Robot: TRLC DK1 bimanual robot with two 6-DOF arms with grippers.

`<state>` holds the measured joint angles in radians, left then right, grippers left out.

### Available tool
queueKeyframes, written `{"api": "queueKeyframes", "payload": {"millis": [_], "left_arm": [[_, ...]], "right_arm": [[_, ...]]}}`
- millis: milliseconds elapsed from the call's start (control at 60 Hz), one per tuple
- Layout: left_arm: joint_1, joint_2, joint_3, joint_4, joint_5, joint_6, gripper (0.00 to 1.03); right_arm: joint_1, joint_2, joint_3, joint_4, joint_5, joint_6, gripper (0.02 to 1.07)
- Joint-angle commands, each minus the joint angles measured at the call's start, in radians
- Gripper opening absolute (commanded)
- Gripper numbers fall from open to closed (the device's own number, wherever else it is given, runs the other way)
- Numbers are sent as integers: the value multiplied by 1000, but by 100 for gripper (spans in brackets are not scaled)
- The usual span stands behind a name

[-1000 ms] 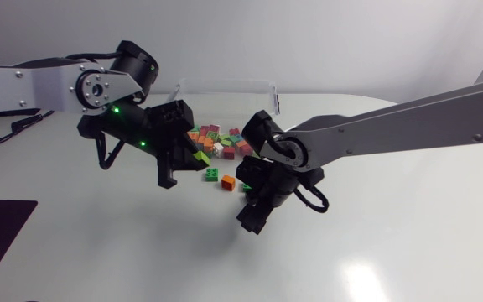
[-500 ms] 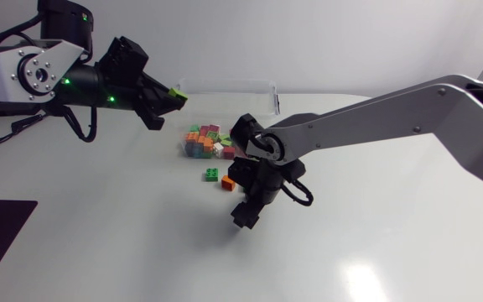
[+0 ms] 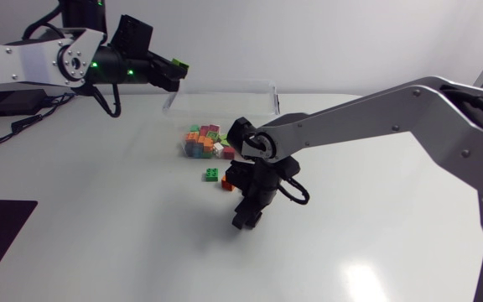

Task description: Place the duplo bricks in the container

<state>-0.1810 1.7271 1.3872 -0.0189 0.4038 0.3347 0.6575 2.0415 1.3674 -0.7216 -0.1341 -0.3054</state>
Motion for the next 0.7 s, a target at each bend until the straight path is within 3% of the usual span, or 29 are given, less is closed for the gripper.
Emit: {"api": "queueKeyframes", "payload": {"millis": [0,267,383,467,683], "left_arm": [[-21,55,67,20,-23,-51,12],[-57,230,217,33,-132,-146,15],[-67,287,256,2,-191,-187,62],[-80,275,223,-10,-243,-194,85],[-84,115,65,-107,-373,-319,92]], "right_arm": [[-22,-64,2,-30,-7,-26,28],[-81,-221,32,-98,-15,-35,28],[-102,-270,68,-110,-16,-32,28],[-125,-288,101,-111,-25,-26,28],[-179,-279,219,-98,-56,-8,28]]}}
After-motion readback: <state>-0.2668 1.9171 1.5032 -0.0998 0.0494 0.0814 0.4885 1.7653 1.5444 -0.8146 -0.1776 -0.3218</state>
